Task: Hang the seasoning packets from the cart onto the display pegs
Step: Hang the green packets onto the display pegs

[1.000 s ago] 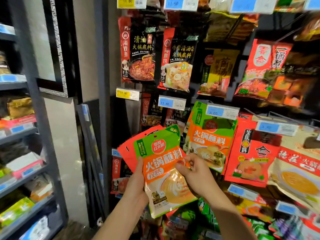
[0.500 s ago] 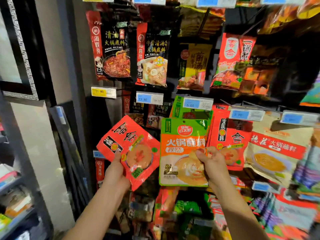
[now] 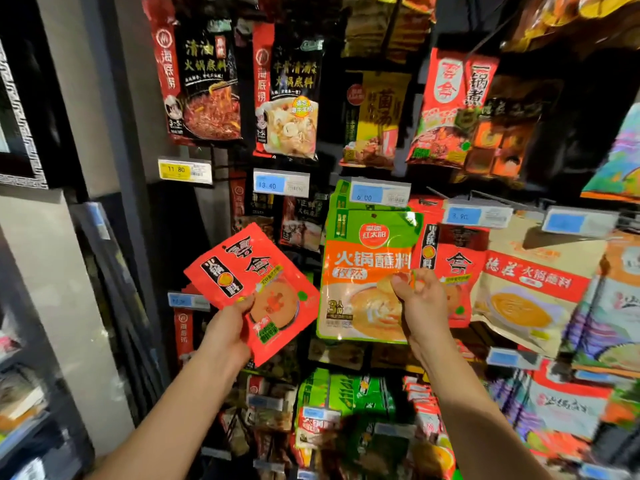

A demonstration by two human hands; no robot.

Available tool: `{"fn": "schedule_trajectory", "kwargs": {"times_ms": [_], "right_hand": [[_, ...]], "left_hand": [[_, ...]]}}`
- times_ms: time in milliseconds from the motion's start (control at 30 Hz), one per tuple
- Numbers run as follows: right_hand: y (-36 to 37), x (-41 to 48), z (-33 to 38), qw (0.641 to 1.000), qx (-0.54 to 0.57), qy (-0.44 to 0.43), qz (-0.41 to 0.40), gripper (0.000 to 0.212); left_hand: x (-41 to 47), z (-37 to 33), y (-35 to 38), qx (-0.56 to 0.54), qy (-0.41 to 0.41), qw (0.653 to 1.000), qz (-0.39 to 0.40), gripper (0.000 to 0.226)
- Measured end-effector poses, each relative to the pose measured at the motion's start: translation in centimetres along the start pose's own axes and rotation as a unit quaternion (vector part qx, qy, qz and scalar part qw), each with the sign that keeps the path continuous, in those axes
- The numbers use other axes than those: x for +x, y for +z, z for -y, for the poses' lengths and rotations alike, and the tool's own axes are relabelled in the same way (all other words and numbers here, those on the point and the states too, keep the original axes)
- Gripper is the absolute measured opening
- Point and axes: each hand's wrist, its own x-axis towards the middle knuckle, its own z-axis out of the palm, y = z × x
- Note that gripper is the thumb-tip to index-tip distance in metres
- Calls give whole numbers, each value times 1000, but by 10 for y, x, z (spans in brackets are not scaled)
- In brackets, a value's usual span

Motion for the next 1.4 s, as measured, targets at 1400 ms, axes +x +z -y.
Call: {"fn": "schedule_trajectory", "kwargs": {"times_ms": [1400], "right_hand": [[29,41,7,991,-116,59,-43,17]], "left_hand": [[-33,-13,-16,46,1,999,-18,7]]}}
